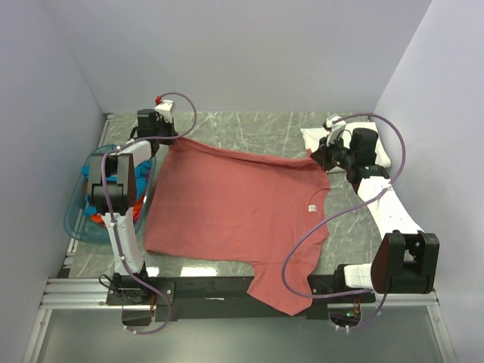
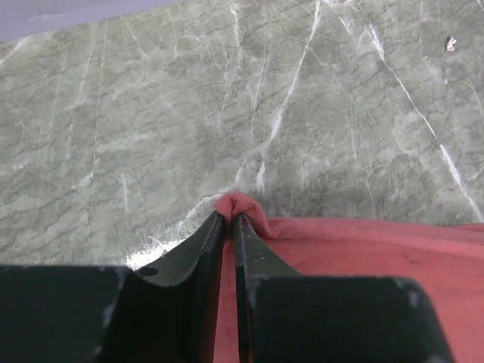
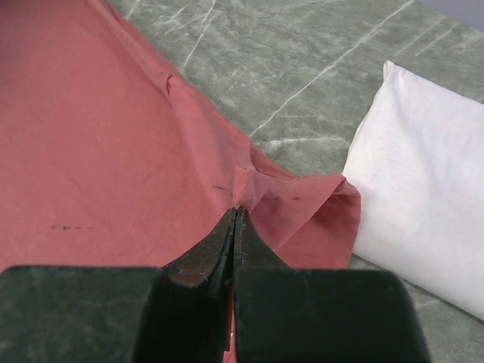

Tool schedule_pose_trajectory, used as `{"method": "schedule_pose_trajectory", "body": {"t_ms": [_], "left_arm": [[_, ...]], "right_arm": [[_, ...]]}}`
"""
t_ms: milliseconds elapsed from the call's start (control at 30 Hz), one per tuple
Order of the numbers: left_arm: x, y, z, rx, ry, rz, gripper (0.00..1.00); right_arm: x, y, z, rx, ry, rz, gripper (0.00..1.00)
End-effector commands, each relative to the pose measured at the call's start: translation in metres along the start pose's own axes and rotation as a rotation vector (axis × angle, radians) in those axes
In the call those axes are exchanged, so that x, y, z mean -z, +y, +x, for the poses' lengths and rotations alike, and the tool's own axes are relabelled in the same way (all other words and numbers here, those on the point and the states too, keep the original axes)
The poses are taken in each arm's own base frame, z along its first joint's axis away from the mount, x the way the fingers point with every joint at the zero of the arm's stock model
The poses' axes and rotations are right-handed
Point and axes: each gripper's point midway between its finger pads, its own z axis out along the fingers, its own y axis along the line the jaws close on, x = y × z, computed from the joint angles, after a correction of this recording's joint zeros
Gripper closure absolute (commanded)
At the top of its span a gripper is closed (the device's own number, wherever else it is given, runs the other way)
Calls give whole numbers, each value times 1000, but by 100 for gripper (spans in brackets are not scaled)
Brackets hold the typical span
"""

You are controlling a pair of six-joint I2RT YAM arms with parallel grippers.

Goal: Fold and stack the t-shirts
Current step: Fold the tshirt

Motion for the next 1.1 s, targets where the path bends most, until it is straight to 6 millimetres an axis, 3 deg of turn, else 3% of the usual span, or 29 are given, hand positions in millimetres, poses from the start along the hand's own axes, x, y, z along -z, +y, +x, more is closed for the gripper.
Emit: {"method": "schedule_pose_trajectory", "body": {"t_ms": [0, 367, 1067], "left_arm": [[9, 1, -24, -48, -70, -17, 84], [27, -4, -25, -65, -88, -12, 84], [41, -4, -14, -76, -71, -35, 83]], "right_arm": [[8, 0, -16, 27, -50, 0, 100], [10, -2, -6, 29, -28, 4, 100], [24, 8, 15, 75, 5, -31, 100]]}}
